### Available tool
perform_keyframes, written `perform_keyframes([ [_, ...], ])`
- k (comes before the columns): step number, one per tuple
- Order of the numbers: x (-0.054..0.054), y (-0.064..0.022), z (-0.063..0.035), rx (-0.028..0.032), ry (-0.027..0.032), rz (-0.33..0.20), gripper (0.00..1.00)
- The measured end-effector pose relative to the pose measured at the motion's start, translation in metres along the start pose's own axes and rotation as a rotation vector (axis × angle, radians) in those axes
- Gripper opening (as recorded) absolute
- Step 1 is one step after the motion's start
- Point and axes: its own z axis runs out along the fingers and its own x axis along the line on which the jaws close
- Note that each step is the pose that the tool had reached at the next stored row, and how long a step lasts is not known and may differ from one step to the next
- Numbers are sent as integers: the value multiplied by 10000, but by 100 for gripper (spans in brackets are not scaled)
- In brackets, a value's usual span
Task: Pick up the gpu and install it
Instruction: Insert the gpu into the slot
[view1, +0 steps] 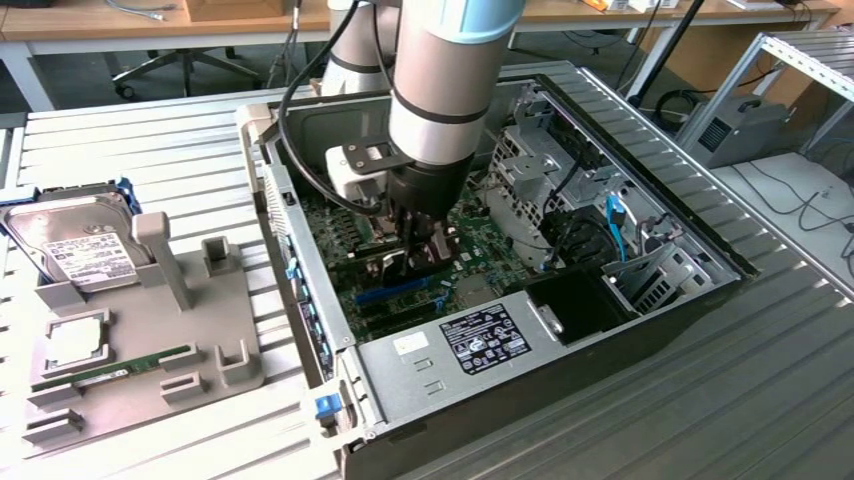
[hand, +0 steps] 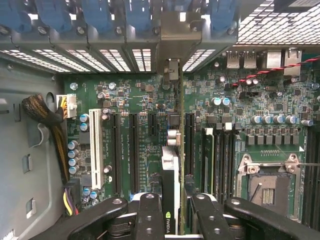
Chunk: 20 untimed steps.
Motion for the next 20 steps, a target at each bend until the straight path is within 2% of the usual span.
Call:
perform_keyframes([
  [20,1,22,42,1,11,0,27],
])
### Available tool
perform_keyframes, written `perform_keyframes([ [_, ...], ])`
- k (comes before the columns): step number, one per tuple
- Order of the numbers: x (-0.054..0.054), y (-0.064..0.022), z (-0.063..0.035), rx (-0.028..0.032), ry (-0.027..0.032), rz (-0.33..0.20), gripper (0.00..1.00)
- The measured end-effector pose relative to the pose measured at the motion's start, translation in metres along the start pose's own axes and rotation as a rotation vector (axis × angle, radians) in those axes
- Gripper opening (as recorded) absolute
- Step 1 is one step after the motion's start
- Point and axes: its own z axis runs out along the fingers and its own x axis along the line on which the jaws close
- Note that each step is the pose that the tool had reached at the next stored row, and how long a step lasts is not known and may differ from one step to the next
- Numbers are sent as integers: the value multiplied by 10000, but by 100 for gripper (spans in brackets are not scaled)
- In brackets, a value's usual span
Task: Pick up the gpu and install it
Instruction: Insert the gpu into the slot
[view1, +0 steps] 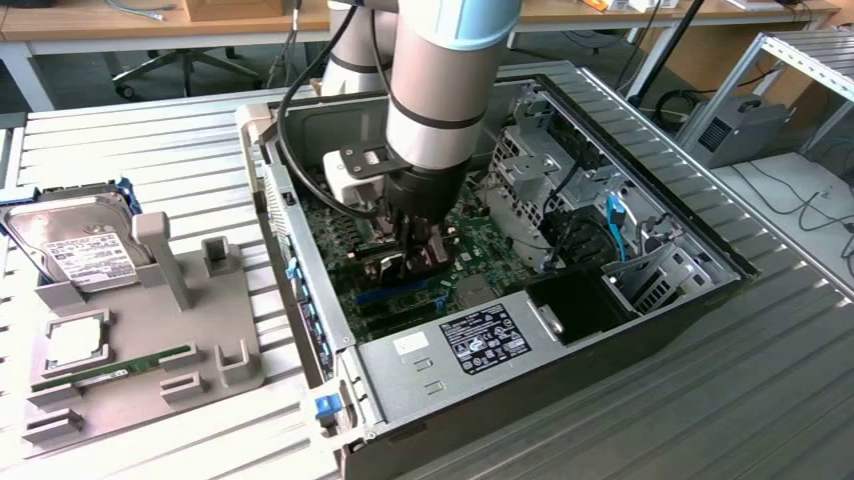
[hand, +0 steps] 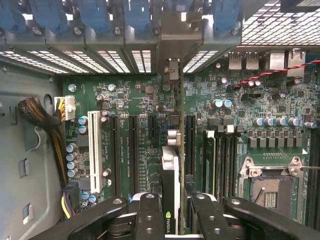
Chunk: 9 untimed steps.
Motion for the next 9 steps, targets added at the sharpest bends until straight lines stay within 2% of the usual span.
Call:
perform_keyframes([
  [9,0,1,18,0,8,0,27],
])
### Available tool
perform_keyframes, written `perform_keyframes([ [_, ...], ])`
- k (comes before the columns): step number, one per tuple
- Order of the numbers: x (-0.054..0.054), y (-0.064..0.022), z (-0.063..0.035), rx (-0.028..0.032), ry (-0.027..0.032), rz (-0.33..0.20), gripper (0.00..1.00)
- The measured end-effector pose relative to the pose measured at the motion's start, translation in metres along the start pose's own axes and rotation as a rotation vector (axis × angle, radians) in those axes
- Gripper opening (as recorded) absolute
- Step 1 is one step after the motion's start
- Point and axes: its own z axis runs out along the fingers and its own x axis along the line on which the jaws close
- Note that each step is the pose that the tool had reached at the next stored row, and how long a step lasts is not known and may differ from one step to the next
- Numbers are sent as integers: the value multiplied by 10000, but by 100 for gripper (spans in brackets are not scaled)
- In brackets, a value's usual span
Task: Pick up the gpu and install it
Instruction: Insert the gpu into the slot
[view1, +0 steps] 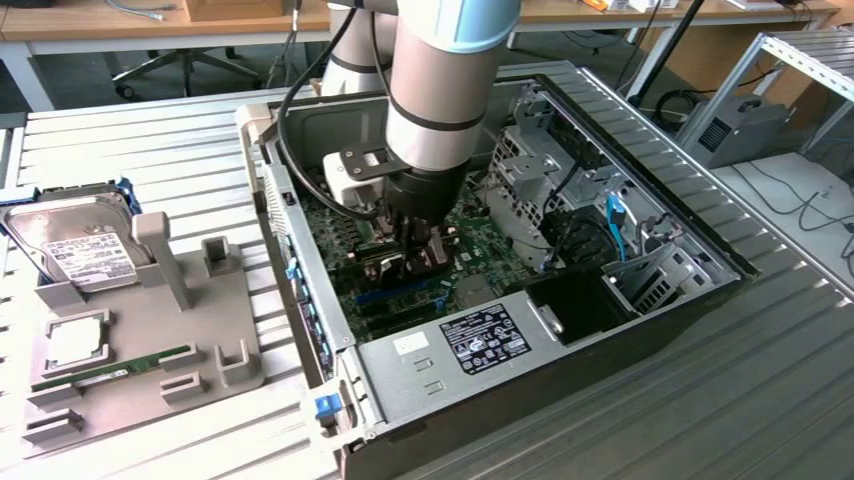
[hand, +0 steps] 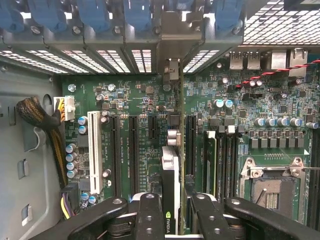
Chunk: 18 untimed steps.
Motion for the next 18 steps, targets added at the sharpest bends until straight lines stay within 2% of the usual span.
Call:
perform_keyframes([
  [18,0,0,10,0,1,0,27],
])
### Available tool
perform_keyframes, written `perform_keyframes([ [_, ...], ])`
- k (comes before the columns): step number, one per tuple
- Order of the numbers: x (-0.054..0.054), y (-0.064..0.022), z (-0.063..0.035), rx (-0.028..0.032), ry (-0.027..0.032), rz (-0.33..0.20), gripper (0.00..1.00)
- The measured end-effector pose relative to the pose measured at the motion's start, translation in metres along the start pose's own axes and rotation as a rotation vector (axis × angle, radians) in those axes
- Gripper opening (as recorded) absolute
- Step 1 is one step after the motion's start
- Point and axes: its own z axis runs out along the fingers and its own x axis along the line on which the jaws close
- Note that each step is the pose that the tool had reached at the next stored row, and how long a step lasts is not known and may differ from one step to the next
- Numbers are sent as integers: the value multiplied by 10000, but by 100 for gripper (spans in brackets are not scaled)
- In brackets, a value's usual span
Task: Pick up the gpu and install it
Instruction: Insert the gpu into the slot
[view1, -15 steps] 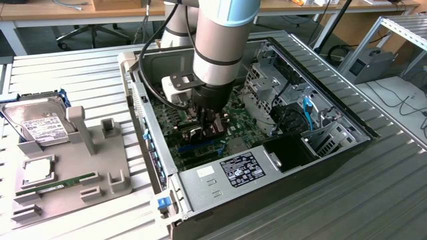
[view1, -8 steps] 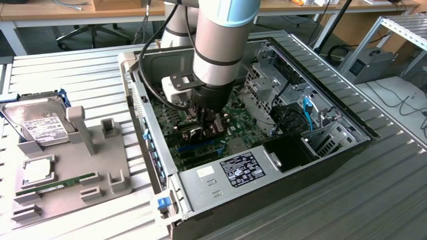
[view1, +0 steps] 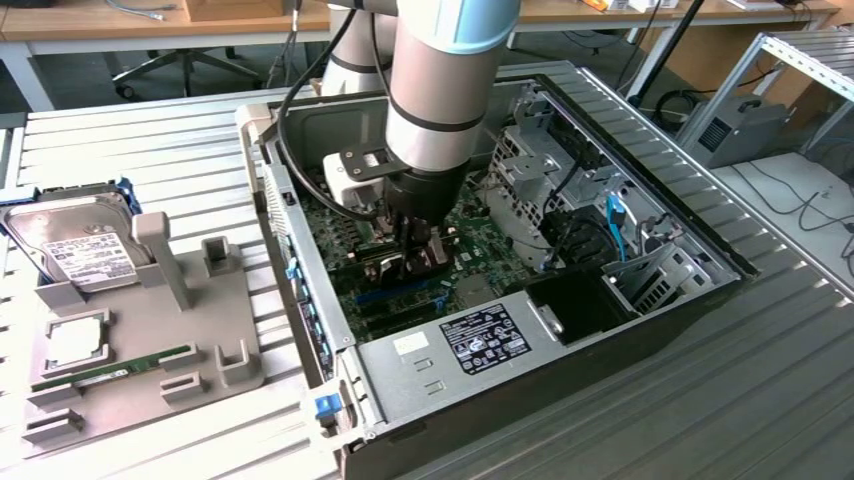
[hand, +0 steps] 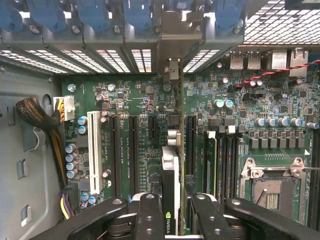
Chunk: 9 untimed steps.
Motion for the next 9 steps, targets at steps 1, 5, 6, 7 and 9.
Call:
perform_keyframes([
  [1,0,0,1,0,-1,0,27],
  [5,0,0,-2,1,-3,0,27],
  [6,0,0,-4,1,-2,0,27],
  [7,0,0,-6,1,-1,0,27],
  [9,0,0,-7,0,-1,0,27],
])
